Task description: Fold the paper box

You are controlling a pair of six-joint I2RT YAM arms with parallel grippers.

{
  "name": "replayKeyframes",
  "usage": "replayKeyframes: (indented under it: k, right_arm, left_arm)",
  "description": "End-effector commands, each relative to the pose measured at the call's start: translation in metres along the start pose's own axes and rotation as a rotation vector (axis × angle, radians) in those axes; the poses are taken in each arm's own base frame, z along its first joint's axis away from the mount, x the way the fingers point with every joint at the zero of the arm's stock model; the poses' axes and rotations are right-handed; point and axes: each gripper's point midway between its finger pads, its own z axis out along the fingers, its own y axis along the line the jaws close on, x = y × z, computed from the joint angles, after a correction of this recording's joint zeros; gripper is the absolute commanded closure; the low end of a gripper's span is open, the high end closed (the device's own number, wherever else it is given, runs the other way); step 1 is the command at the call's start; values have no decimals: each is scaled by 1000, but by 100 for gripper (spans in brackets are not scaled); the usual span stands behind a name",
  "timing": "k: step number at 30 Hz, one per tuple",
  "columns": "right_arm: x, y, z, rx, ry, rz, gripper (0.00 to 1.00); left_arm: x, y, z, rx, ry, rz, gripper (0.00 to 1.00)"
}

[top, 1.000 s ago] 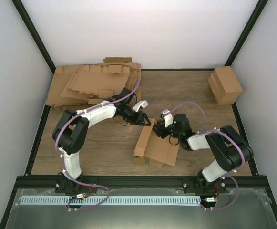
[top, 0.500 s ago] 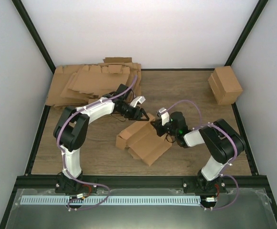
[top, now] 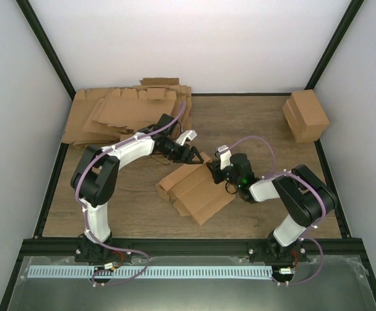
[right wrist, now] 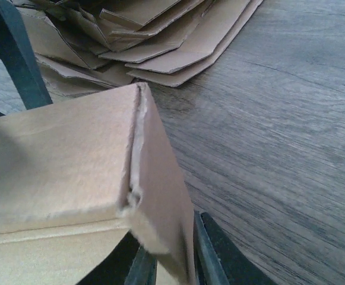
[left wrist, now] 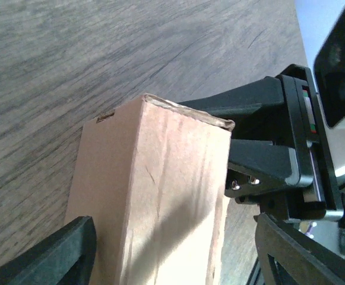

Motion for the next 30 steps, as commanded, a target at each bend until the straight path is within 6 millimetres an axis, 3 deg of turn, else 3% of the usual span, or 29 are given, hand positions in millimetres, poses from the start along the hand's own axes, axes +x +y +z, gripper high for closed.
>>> replayKeyframes:
  k: [1, 4, 6, 8, 10, 16, 18, 20, 23, 26, 30]
  right_arm:
    - [-22, 3, 4, 3, -67, 0, 80]
    - [-23, 5, 8, -13, -64, 8, 83]
    - [-24, 5, 10, -17, -67, 20, 90]
    - [-27, 4, 10, -11, -74, 42, 99]
    - [-32, 3, 8, -1, -84, 82, 99]
    - [-57, -10, -4, 78, -134, 319, 99]
    - [-65, -17, -10, 116, -178, 418, 99]
    - [-72, -19, -16, 120, -223, 487, 99]
    - [-79, -18, -18, 100, -263, 561, 99]
    - [-82, -18, -16, 78, -286, 631, 99]
    - [-84, -14, -14, 41, -301, 657, 99]
  left_arm:
    - [-13, -16, -24, -26, -76, 60, 22]
    - [-17, -13, -37, -98, -115, 69, 16]
    - [-18, -10, -49, -163, -146, 68, 8]
    - [-19, -9, -66, -243, -190, 68, 5]
    - [-19, -14, -89, -311, -246, 63, 0]
    - [-10, -50, -166, -413, -453, -10, 0]
    - [-3, -71, -192, -383, -539, -31, 0]
    - [6, -87, -202, -317, -585, -65, 0]
    - [26, -93, -196, -217, -586, -159, 0]
    - [52, -84, -176, -166, -553, -240, 5]
    - [74, -66, -159, -235, -536, -254, 10]
